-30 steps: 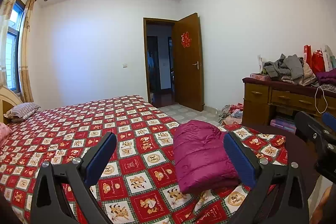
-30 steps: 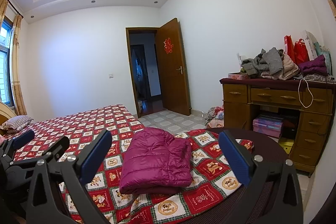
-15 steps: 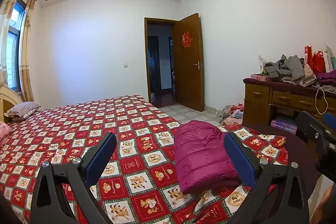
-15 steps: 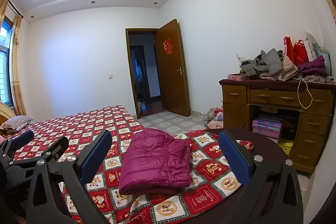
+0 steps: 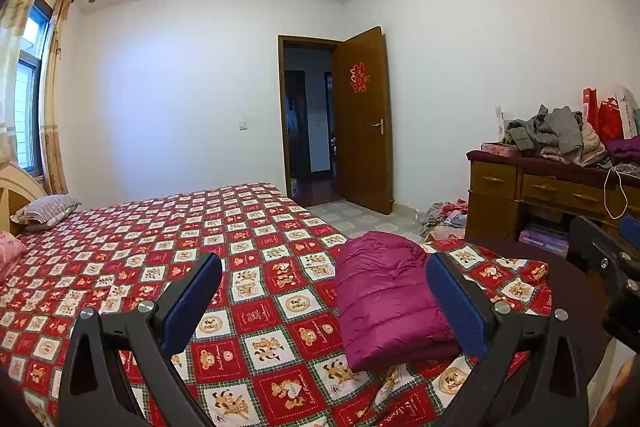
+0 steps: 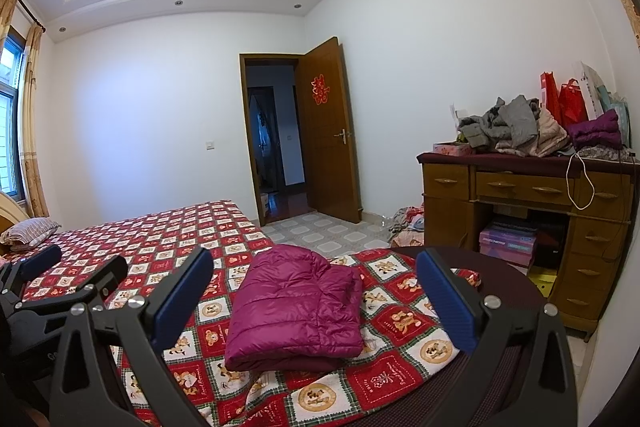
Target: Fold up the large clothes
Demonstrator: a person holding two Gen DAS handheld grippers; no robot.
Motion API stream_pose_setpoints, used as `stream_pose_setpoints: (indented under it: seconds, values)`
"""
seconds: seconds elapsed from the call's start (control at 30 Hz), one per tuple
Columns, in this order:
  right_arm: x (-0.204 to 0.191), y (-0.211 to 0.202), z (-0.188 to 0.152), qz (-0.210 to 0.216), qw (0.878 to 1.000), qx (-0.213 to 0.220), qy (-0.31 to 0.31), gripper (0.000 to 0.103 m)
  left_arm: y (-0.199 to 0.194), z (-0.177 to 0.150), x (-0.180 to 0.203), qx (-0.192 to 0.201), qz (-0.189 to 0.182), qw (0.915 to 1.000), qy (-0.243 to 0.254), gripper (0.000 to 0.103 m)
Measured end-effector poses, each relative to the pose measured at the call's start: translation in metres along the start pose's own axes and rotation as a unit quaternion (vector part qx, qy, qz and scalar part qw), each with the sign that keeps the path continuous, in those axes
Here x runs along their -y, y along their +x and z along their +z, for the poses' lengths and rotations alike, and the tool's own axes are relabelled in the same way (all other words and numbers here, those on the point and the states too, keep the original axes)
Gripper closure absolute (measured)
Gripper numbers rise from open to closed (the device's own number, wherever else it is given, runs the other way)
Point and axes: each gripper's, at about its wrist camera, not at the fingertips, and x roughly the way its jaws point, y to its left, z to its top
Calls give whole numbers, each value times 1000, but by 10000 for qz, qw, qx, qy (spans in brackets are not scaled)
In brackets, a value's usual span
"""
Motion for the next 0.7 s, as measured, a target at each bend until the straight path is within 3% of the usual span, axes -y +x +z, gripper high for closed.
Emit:
stream_pose_setpoints:
  seconds: [0.7]
  values:
    - [2,2,2,19,10000,-25,-29,0,9,1,-3,-290,-97,9995,-96,1]
